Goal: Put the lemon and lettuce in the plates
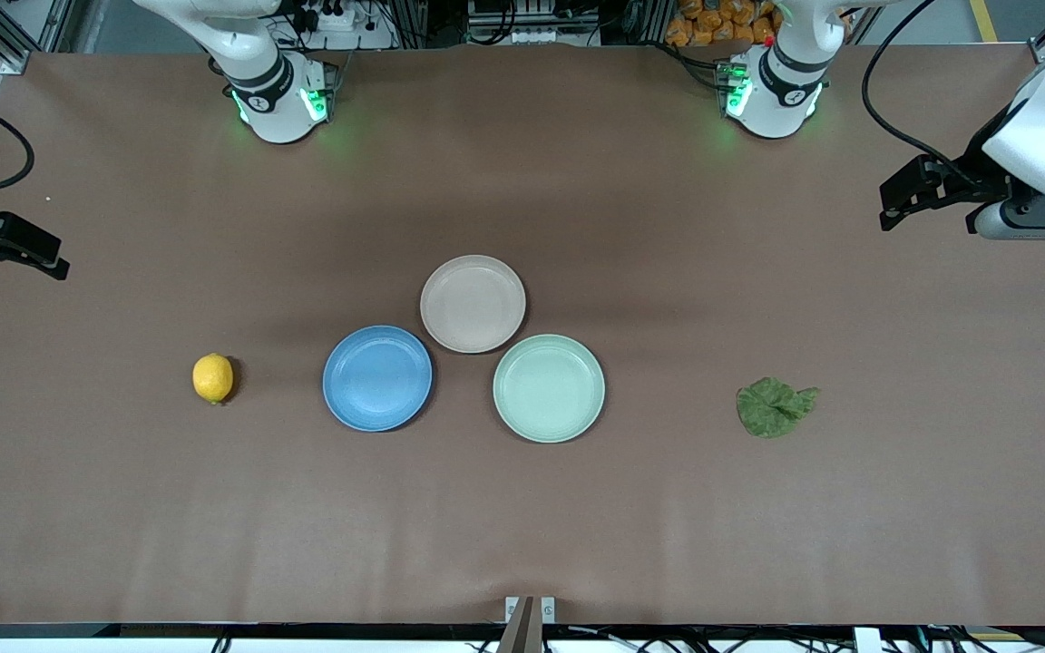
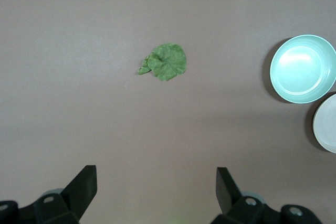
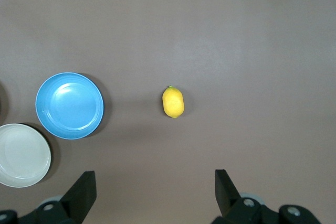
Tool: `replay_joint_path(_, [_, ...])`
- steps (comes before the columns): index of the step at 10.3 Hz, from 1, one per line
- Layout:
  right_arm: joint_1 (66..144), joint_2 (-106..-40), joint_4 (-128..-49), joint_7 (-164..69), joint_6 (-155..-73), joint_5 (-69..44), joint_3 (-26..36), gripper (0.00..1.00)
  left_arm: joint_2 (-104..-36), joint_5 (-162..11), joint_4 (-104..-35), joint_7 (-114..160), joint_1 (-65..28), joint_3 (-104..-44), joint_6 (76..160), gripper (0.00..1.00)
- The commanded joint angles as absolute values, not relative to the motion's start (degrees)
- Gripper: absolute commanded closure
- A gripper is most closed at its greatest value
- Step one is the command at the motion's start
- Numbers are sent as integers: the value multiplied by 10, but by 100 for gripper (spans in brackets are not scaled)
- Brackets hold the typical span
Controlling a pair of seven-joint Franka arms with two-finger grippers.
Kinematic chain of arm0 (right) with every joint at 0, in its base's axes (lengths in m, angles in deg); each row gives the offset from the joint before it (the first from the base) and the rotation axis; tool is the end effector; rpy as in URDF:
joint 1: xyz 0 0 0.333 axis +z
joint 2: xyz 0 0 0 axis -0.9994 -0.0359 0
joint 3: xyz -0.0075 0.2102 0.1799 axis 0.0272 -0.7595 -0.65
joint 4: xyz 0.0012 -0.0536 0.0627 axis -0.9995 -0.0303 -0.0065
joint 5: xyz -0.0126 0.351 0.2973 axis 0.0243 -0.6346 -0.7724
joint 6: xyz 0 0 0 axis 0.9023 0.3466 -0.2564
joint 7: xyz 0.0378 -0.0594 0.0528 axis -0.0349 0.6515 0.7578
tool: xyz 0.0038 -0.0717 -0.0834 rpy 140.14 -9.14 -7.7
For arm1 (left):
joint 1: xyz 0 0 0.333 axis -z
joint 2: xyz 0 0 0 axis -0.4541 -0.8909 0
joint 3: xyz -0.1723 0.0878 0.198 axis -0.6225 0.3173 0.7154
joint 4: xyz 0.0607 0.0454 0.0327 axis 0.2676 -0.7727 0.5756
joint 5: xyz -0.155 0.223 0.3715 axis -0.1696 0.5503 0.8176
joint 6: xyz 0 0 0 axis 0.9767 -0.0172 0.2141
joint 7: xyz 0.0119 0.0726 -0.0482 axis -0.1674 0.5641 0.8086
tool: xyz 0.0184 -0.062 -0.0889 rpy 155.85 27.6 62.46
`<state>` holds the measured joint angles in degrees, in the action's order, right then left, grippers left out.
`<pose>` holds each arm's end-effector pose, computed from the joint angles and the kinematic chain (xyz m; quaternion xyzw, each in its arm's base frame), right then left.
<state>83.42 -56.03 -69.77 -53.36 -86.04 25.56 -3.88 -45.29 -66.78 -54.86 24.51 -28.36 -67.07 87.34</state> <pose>0.6500 -0.0173 0.6012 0.9998 -0.0158 0.0095 0.0068 0.6118 -0.1103 0.6137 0.9998 -0.0215 0.0035 0.0043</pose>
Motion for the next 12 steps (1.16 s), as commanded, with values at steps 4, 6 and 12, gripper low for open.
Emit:
replay_joint_path(4, [833, -562, -692, -529, -859, 261, -40, 0, -453, -684, -544, 233, -289, -670, 865, 0])
replay_joint_path(6, [833, -563, -692, -529, -859, 262, -40, 0, -454, -681, -544, 233, -288, -669, 866, 0])
replay_joint_path(12, [832, -562, -692, -529, -859, 261, -40, 0, -462, -677, -558, 242, -289, -671, 862, 0])
